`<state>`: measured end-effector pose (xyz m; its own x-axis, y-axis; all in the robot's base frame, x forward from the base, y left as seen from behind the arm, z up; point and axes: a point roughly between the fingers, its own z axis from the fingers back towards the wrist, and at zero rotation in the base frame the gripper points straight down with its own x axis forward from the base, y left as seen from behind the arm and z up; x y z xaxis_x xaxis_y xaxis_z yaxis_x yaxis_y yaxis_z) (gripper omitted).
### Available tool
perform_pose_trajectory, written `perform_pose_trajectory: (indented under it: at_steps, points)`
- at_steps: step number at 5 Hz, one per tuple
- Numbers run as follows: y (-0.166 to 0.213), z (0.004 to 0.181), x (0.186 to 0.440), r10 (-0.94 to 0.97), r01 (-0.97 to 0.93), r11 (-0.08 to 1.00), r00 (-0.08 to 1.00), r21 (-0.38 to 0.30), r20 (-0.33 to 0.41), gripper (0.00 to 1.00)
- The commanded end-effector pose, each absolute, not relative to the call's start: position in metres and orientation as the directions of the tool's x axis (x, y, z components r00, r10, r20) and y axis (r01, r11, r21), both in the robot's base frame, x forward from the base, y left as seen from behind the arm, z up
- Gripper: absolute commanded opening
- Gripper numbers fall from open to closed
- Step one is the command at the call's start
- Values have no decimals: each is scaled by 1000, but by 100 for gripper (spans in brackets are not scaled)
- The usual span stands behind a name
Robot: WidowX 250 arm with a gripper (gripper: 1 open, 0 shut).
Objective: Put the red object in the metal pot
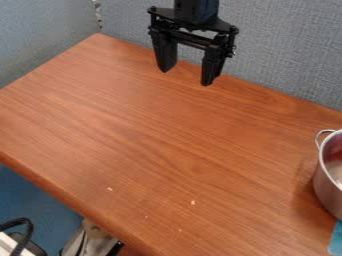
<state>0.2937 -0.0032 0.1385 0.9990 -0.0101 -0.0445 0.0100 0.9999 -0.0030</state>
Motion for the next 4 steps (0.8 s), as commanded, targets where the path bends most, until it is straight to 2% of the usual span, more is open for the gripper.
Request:
perform_pose_trajectory:
  at_steps: [1, 3, 4]
  points:
    - [-7, 156, 291, -142, 143, 989, 989, 43, -37, 100]
    - [-8, 166, 297, -127, 139, 987, 983, 83, -133, 100]
    - [-6, 159, 301, -145, 157, 983, 982, 96, -120, 100]
